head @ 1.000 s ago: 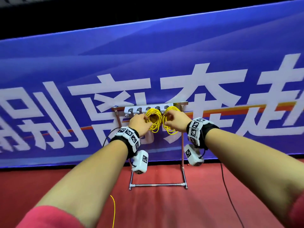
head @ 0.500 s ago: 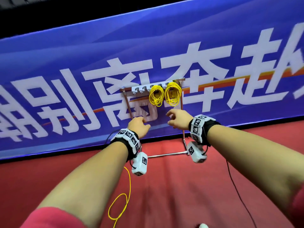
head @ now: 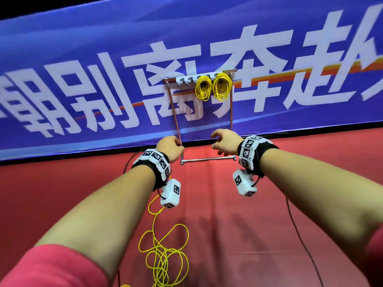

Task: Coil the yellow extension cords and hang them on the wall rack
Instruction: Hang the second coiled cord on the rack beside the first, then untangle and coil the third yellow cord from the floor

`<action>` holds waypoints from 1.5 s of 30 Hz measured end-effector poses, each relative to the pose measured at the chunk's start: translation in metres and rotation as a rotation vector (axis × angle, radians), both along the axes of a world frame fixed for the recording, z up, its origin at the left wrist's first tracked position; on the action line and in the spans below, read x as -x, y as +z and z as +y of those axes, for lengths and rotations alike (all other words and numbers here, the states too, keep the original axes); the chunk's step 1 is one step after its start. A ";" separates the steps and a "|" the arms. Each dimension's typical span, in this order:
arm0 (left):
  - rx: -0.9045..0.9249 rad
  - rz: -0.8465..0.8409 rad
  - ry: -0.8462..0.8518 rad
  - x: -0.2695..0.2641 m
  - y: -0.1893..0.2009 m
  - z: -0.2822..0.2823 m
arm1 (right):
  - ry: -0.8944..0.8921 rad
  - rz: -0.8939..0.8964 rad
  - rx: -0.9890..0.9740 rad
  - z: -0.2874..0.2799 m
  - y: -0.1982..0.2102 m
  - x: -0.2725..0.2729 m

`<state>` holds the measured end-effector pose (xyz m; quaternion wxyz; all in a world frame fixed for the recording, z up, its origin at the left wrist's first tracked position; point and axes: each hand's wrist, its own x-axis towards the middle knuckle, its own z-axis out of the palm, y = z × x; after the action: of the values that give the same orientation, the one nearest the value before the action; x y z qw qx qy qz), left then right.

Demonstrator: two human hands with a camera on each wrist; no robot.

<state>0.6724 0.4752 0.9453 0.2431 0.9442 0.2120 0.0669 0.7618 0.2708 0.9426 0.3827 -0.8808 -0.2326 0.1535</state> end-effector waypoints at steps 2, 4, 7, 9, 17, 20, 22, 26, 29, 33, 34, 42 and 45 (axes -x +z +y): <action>0.018 0.002 0.058 0.038 -0.010 -0.010 | 0.024 0.017 -0.019 -0.004 -0.011 0.028; 0.026 0.032 0.097 0.075 -0.029 -0.021 | 0.054 0.074 -0.057 -0.008 -0.030 0.062; 0.036 0.123 0.123 0.131 -0.063 -0.040 | 0.083 0.148 -0.067 -0.020 -0.067 0.117; 0.039 0.179 0.142 0.164 -0.081 -0.052 | 0.092 0.188 -0.041 -0.030 -0.088 0.150; 0.046 0.285 0.202 0.276 -0.114 -0.064 | 0.148 0.293 0.046 -0.026 -0.133 0.245; 0.071 0.298 0.234 0.315 -0.127 -0.053 | 0.181 0.310 0.086 -0.009 -0.148 0.281; 0.083 0.309 0.245 0.343 -0.138 -0.044 | 0.203 0.324 0.104 0.004 -0.160 0.309; 0.101 0.327 0.278 0.398 -0.166 -0.017 | 0.196 0.357 0.131 0.033 -0.190 0.362; 0.107 0.362 0.262 0.434 -0.199 0.011 | 0.157 0.384 0.131 0.052 -0.218 0.400; 0.091 0.453 0.193 0.480 -0.265 0.034 | 0.055 0.400 0.133 0.065 -0.268 0.454; 0.091 0.494 0.171 0.492 -0.283 0.036 | 0.035 0.407 0.142 0.065 -0.281 0.468; 0.288 0.613 0.139 0.559 -0.444 0.016 | -0.114 0.554 0.140 0.042 -0.411 0.533; 0.361 0.658 0.187 0.579 -0.517 -0.010 | -0.163 0.620 0.138 0.019 -0.480 0.537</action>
<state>0.0935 0.4650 0.4282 0.3173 0.8338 0.3723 -0.2560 0.2246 0.2901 0.4627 0.3860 -0.8317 -0.0226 0.3984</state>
